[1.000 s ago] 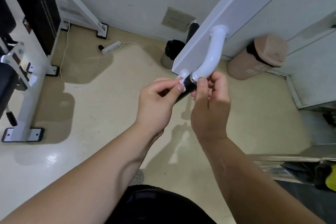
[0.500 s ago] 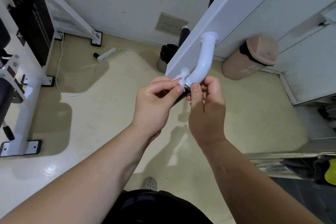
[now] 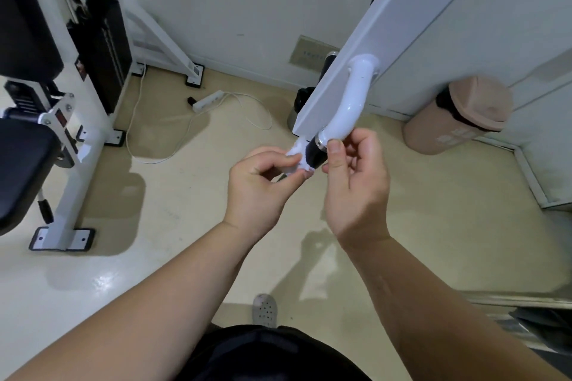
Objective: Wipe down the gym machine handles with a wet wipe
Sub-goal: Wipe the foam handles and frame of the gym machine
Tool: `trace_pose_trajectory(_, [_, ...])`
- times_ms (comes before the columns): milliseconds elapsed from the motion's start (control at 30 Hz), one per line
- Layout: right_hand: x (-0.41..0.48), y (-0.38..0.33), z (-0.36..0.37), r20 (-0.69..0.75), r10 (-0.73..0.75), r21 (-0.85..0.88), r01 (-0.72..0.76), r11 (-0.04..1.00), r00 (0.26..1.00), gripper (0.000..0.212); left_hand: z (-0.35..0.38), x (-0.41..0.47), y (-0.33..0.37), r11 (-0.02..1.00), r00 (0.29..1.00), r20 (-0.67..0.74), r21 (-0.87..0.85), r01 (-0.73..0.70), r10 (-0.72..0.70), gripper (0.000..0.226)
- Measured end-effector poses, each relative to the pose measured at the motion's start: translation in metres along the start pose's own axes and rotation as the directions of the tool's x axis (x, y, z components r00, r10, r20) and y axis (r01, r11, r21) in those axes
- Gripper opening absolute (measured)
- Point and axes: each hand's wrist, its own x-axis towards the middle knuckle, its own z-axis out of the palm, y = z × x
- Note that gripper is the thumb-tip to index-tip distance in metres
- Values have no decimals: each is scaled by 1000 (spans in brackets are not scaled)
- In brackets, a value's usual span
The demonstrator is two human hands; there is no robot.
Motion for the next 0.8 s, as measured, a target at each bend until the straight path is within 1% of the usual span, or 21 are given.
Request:
trace_pose_trajectory(67, [1,4,-2,1,-17,17,17,1000,1000,9,-7,-8,-24,984,995,-67,163,78,-68,30])
trace_pose_trajectory(133, [3,8,-7,9,-48,38,48,998,999,11,-5,-23,-44,930,972,-156,300,215,-175,30])
trace_pose_trajectory(200, [6,12,-15,62,-58,74,53,996,996,10,5,-39,-56,889,940,-234,329,317,-249,30])
trace_pose_trajectory(300, [14,20,-34,194,-50,206,9,979,980,5,20,-57,-55,876,912,-333,328,352,-242,24])
trace_pose_trajectory(367, [14,34,-47,242,-21,294,-52,954,970,9,27,-65,-49,881,905,-373,335,335,-203,23])
trace_pose_trajectory(433, [8,56,-56,273,68,285,-149,947,960,8,37,-74,-41,887,912,-380,355,295,-151,23])
trace_pose_trajectory(467, [3,68,-60,314,135,251,-219,943,940,5,43,-79,-38,890,915,-381,361,278,-131,21])
trace_pose_trajectory(500, [-2,79,-63,381,199,219,-297,929,903,2,50,-83,-35,896,915,-384,356,267,-120,18])
trace_pose_trajectory(533, [-8,89,-65,469,246,205,-376,904,848,2,58,-87,-33,904,913,-391,340,260,-116,14])
trace_pose_trajectory(567, [-14,97,-67,557,269,208,-446,871,785,4,65,-90,-32,913,909,-399,317,257,-118,11])
trace_pose_trajectory(633, [-24,108,-70,692,258,236,-549,802,674,10,77,-95,-29,929,904,-408,271,253,-127,7])
trace_pose_trajectory(667, [-27,111,-71,725,235,260,-573,777,648,12,82,-97,-26,933,903,-409,256,254,-134,6])
trace_pose_trajectory(700, [-29,114,-72,736,214,287,-582,761,642,13,87,-99,-23,933,901,-411,250,259,-140,5])
trace_pose_trajectory(800, [-28,120,-72,722,167,363,-573,735,671,13,97,-103,-13,926,901,-401,250,283,-167,10])
